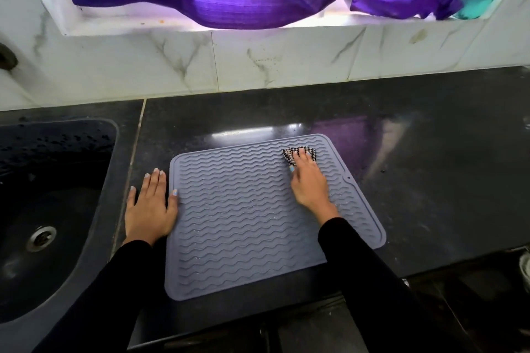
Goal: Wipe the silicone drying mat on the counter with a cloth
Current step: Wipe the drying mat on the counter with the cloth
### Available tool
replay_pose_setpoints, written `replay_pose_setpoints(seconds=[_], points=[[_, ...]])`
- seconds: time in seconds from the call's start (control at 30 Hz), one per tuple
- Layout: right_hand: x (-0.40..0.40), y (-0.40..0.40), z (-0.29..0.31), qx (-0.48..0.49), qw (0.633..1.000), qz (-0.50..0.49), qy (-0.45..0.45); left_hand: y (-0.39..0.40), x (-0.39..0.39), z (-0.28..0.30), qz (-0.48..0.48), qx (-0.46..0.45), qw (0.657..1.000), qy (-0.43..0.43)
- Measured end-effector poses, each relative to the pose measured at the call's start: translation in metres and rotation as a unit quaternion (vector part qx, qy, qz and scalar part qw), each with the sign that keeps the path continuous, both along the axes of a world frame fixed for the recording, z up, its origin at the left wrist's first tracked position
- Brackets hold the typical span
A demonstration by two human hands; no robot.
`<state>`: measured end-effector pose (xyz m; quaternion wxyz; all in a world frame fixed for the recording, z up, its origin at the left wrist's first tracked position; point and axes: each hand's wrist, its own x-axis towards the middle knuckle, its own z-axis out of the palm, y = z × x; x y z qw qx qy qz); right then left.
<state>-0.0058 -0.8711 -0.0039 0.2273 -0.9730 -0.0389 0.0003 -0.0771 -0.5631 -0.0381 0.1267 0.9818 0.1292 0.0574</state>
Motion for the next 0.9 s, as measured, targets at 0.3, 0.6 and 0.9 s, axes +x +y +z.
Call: replay_pose_setpoints(seconds=[0.3,0.6,0.9], points=[[0.011,-0.015,0.051,0.540,0.788,-0.288,0.061,0.004,0.002,-0.002,-0.004,0.004,1.000,-0.006],[-0.045,0.048,0.000,-0.136,0.990,-0.046,0.005,0.004,0.001,-0.006,0.004,-0.001,1.000,-0.008],[-0.039,0.023,0.002,0.089,0.993,-0.070,-0.031,0.003,0.001,-0.003,0.006,0.002,1.000,0.002]])
